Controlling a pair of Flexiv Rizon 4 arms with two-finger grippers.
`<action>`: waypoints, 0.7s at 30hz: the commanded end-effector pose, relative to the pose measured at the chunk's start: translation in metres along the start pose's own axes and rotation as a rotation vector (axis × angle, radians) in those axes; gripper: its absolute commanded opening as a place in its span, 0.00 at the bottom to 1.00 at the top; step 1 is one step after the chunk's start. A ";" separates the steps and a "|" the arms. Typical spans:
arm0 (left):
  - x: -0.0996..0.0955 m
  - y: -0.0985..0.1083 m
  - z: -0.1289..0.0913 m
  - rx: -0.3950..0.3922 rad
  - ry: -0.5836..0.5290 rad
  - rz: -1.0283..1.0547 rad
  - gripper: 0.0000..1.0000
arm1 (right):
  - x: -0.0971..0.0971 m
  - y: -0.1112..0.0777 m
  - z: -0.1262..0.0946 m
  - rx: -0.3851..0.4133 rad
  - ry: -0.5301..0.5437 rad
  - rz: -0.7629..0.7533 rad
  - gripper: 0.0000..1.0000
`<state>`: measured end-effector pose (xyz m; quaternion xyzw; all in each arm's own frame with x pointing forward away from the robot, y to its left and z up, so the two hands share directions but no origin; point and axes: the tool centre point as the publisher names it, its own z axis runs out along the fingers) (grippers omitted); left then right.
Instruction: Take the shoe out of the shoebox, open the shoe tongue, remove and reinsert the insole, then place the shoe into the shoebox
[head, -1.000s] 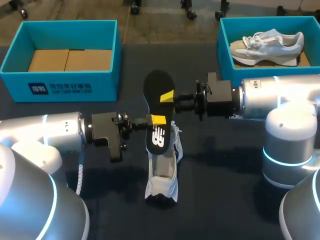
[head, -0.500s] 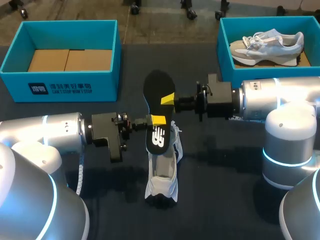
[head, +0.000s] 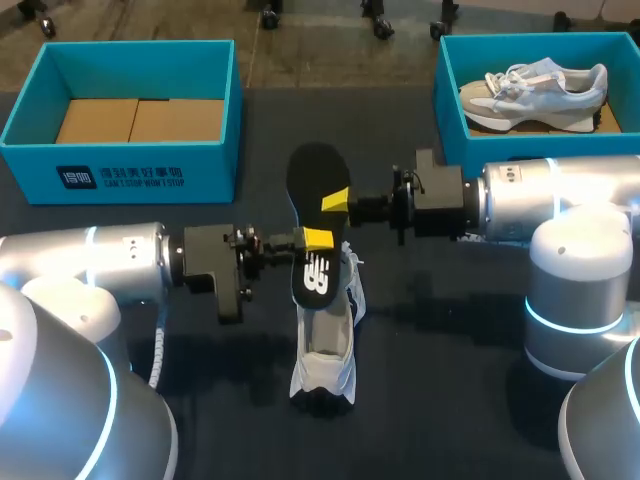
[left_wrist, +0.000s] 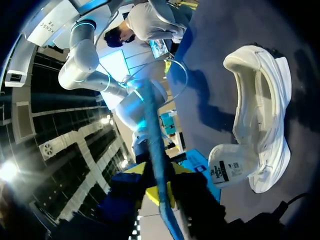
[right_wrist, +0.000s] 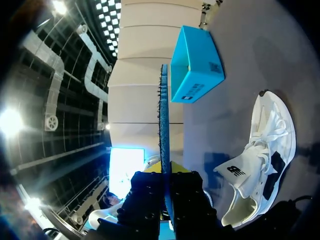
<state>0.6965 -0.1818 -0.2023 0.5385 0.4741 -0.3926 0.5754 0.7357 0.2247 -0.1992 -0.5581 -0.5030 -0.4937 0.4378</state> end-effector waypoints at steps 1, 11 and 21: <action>-0.013 0.010 -0.017 0.065 0.022 -0.030 1.00 | -0.004 -0.001 0.000 0.000 -0.001 -0.002 0.00; -0.020 0.036 -0.061 0.247 0.371 -0.002 1.00 | -0.013 -0.004 -0.003 0.000 -0.004 -0.003 0.00; -0.024 0.051 -0.076 0.285 0.424 0.023 1.00 | -0.018 -0.005 -0.005 0.001 0.013 0.007 0.00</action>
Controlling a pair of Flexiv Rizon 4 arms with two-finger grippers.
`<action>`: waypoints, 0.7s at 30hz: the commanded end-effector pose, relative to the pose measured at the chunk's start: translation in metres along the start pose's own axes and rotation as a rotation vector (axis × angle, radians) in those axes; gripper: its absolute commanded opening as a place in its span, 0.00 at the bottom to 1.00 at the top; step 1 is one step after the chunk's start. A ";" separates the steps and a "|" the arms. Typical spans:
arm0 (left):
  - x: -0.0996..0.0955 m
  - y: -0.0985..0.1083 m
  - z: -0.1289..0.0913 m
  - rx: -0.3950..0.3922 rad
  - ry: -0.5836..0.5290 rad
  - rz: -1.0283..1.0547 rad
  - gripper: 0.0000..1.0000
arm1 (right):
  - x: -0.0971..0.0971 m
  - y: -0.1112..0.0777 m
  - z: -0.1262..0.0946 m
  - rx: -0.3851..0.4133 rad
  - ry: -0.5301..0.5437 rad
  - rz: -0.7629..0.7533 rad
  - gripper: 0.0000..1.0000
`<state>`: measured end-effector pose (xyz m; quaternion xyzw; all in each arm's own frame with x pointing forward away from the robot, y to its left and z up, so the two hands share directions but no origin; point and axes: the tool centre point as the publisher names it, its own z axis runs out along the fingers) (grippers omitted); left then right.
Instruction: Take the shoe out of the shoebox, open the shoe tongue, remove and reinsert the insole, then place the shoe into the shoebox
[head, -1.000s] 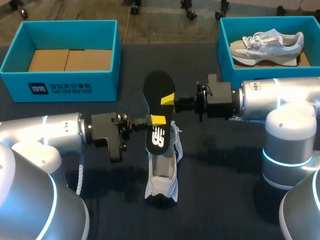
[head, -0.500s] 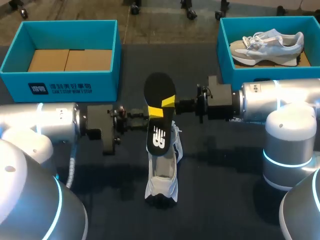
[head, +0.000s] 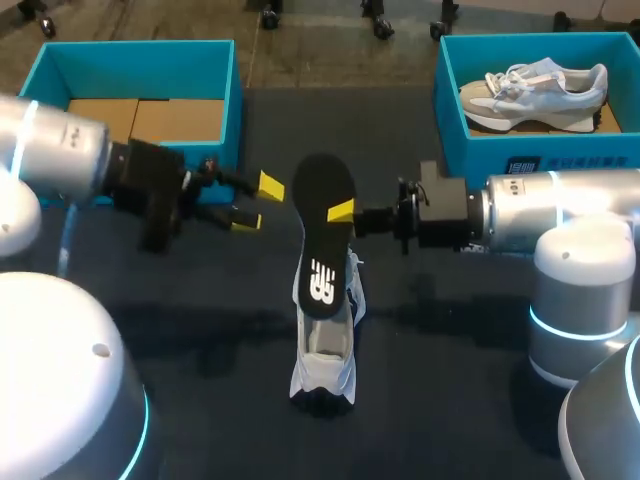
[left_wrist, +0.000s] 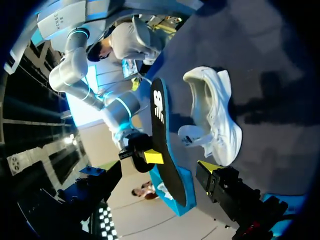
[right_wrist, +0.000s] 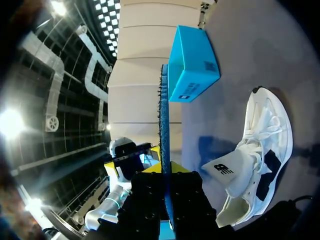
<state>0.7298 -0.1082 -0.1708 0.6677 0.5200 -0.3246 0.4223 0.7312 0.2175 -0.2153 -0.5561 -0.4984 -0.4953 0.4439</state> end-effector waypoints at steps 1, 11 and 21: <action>-0.003 0.002 -0.008 0.071 0.047 0.000 1.00 | -0.001 -0.001 0.001 -0.001 -0.001 -0.001 0.00; -0.048 0.048 -0.021 0.208 0.284 -0.071 1.00 | -0.001 -0.001 0.001 -0.001 -0.001 -0.001 0.00; -0.080 0.077 -0.018 0.315 0.543 -0.066 1.00 | -0.001 -0.001 0.001 -0.001 -0.001 -0.001 0.00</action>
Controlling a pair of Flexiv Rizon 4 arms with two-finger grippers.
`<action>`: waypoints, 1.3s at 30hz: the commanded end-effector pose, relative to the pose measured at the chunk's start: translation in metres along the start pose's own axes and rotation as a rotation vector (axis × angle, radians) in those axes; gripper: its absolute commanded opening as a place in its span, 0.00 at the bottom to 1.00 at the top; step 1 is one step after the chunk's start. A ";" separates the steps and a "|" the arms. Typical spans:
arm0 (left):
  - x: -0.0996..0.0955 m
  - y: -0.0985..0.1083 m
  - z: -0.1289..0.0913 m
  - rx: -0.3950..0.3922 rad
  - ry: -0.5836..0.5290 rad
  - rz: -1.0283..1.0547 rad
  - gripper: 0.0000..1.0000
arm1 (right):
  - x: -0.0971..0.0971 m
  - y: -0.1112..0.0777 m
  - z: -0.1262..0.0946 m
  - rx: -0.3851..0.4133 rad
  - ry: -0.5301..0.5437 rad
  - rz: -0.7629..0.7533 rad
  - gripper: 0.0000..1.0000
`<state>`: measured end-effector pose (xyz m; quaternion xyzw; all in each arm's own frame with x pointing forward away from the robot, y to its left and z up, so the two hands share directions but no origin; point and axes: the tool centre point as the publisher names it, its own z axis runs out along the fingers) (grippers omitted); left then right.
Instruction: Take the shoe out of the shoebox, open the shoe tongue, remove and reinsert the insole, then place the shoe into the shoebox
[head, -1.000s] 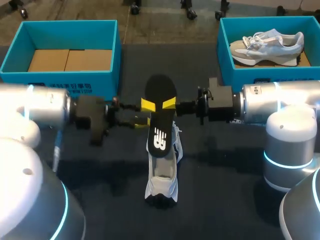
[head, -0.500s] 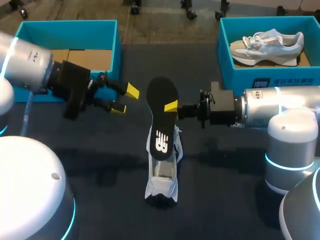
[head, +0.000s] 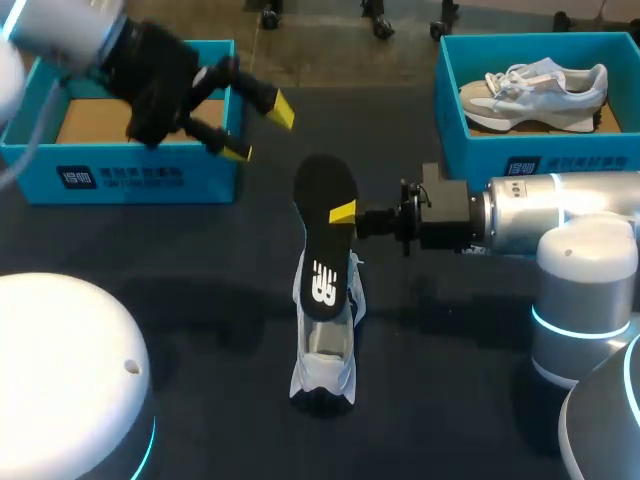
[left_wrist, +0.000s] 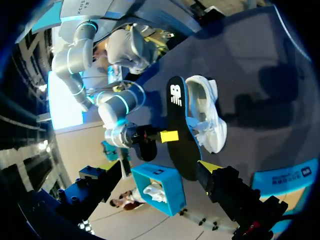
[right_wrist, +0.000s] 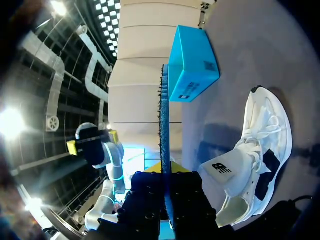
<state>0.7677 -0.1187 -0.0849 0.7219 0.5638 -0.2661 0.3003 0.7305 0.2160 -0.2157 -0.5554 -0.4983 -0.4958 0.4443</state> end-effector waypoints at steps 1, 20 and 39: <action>-0.014 0.023 0.006 0.213 0.291 -0.030 1.00 | 0.000 0.000 0.002 -0.002 -0.002 0.000 0.00; -0.036 0.046 0.063 0.458 0.692 -0.168 1.00 | 0.000 0.000 0.002 -0.002 -0.002 0.000 0.00; -0.030 0.031 0.049 0.316 0.661 -0.228 1.00 | 0.000 0.000 0.002 -0.002 -0.002 0.000 0.00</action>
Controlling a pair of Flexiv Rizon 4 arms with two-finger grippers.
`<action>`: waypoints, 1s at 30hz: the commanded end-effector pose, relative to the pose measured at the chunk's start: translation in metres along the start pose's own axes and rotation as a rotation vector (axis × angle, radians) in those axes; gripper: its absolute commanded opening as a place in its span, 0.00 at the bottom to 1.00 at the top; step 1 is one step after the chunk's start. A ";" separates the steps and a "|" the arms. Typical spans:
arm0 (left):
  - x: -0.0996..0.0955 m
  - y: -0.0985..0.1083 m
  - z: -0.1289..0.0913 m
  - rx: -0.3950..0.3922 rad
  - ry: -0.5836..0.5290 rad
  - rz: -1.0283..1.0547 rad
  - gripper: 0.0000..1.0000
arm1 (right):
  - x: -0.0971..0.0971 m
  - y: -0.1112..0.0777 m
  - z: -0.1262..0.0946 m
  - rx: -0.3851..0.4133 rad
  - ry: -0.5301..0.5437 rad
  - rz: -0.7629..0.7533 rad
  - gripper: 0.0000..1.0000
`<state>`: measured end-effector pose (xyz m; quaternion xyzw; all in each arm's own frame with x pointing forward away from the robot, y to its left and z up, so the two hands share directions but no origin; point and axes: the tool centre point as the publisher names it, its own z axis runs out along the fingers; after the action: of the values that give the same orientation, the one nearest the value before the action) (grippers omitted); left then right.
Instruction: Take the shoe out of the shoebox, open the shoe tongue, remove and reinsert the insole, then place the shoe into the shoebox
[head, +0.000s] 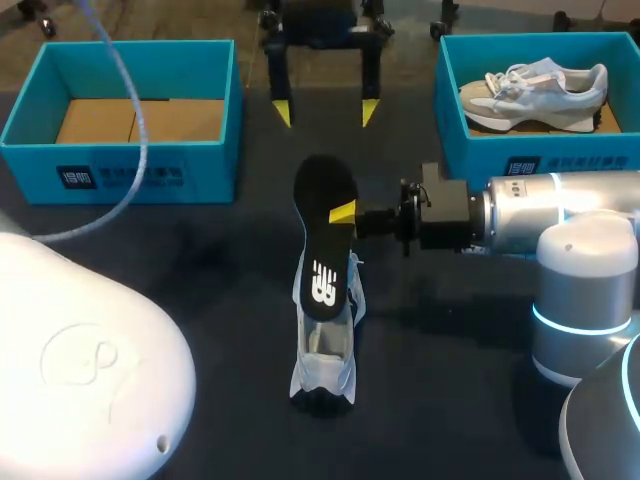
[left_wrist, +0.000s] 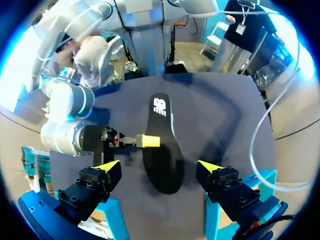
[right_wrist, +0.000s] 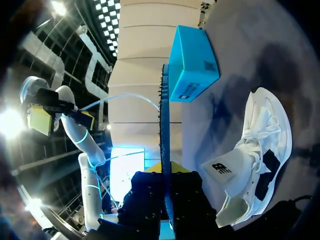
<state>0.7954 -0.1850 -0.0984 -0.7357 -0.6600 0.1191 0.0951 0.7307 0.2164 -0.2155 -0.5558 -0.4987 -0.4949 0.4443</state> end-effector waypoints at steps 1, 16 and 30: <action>0.007 -0.010 -0.004 -0.050 -0.111 0.026 1.00 | 0.000 0.000 0.002 -0.003 -0.001 -0.001 0.00; 0.039 -0.032 0.022 -0.152 -0.749 0.076 1.00 | 0.000 0.000 0.002 -0.003 -0.001 -0.001 0.00; 0.041 -0.058 0.019 -0.248 -1.060 0.124 1.00 | 0.000 0.000 0.002 -0.003 -0.001 -0.001 0.00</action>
<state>0.7451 -0.1454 -0.0950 -0.7223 -0.6157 0.2841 -0.1357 0.7307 0.2166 -0.2154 -0.5559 -0.4987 -0.4950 0.4443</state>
